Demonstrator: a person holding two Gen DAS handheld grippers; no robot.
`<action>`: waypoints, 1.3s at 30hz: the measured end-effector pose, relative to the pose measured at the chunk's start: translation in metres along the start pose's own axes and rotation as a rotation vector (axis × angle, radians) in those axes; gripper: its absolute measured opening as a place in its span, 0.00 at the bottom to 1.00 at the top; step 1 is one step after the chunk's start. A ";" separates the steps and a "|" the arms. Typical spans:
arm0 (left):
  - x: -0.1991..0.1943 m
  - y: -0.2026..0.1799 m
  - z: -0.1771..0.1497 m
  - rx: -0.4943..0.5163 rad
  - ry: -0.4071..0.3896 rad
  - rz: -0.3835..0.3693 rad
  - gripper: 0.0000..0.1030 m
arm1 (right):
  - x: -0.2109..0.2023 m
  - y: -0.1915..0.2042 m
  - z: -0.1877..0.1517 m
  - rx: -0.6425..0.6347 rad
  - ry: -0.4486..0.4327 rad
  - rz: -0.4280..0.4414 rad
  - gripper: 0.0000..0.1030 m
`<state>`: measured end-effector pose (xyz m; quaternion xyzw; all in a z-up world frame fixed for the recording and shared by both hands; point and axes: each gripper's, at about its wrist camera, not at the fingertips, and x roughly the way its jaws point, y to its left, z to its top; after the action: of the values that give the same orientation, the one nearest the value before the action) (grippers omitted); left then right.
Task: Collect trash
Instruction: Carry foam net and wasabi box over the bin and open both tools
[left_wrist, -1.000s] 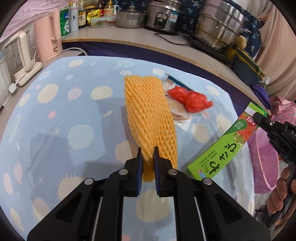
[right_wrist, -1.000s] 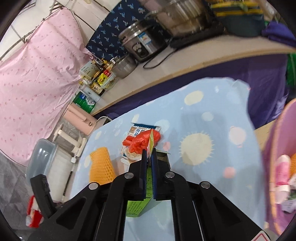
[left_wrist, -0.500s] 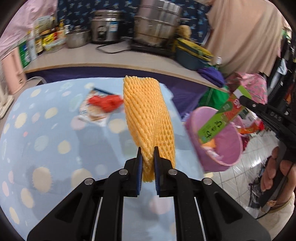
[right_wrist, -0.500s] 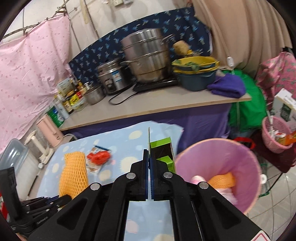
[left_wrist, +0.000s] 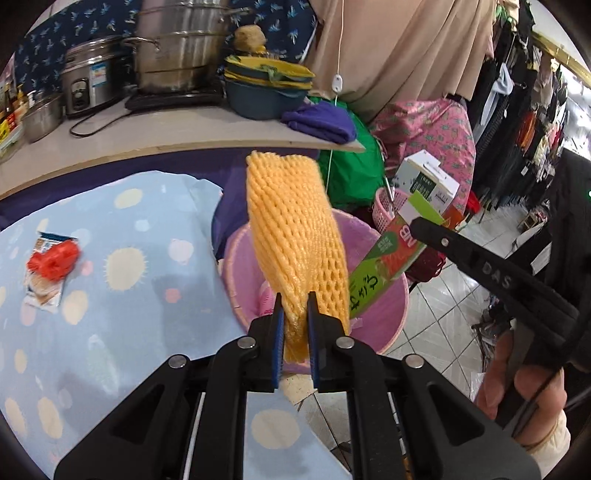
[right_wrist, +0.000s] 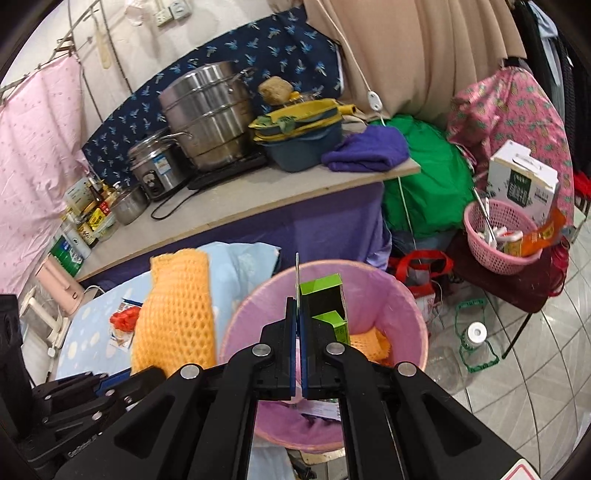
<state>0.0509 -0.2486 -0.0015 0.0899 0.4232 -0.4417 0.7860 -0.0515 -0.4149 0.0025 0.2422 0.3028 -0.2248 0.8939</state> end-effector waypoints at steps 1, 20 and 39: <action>0.008 -0.004 0.002 0.006 0.011 -0.001 0.10 | 0.004 -0.005 -0.001 0.007 0.007 -0.005 0.03; 0.055 -0.032 0.000 0.052 0.024 0.107 0.48 | 0.003 -0.023 -0.012 0.035 -0.002 -0.017 0.30; -0.002 0.019 -0.014 -0.048 -0.044 0.219 0.58 | -0.004 0.034 -0.024 -0.046 0.002 0.047 0.33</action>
<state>0.0566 -0.2293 -0.0133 0.1068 0.4041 -0.3448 0.8405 -0.0465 -0.3739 -0.0018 0.2289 0.3031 -0.1965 0.9040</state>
